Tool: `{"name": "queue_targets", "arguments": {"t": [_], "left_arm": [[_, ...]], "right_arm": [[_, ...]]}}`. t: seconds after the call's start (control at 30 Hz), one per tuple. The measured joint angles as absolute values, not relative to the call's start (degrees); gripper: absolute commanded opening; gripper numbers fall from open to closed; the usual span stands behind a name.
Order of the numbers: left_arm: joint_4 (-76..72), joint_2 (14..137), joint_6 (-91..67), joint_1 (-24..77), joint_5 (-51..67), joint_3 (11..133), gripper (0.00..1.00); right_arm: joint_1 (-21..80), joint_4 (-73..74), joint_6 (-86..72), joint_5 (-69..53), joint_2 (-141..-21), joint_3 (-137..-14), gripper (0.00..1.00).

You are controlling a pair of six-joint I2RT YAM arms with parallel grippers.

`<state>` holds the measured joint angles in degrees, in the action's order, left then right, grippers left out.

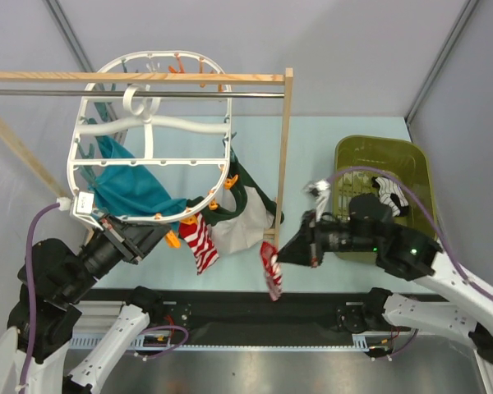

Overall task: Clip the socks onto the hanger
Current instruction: Clamp the sock onto the hanger.

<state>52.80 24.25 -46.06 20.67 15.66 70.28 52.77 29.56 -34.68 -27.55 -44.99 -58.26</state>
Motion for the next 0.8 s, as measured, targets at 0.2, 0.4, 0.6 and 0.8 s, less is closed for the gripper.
{"name": "queue_targets", "arguments": {"t": [0.2, 0.4, 0.6, 0.8], "left_arm": [[52.82, 24.03, -46.35, 20.67, 15.68, 70.28, 0.0], [52.66, 23.51, -46.5, 20.67, 15.81, 70.28, 0.0], [52.31, 22.87, -46.39, 20.67, 15.86, 70.3, 0.0], [52.05, 22.74, -45.95, 20.67, 15.31, 70.3, 0.0]], "right_arm": [[69.49, 22.0, -35.77, -20.03, -59.94, -64.29, 0.0], [72.66, 14.02, -42.04, -15.75, -70.76, -68.34, 0.0], [74.26, 9.34, -47.35, -12.91, -75.85, -72.14, 0.0], [74.87, 8.62, -49.95, -10.66, -77.56, -76.27, 0.0]]}}
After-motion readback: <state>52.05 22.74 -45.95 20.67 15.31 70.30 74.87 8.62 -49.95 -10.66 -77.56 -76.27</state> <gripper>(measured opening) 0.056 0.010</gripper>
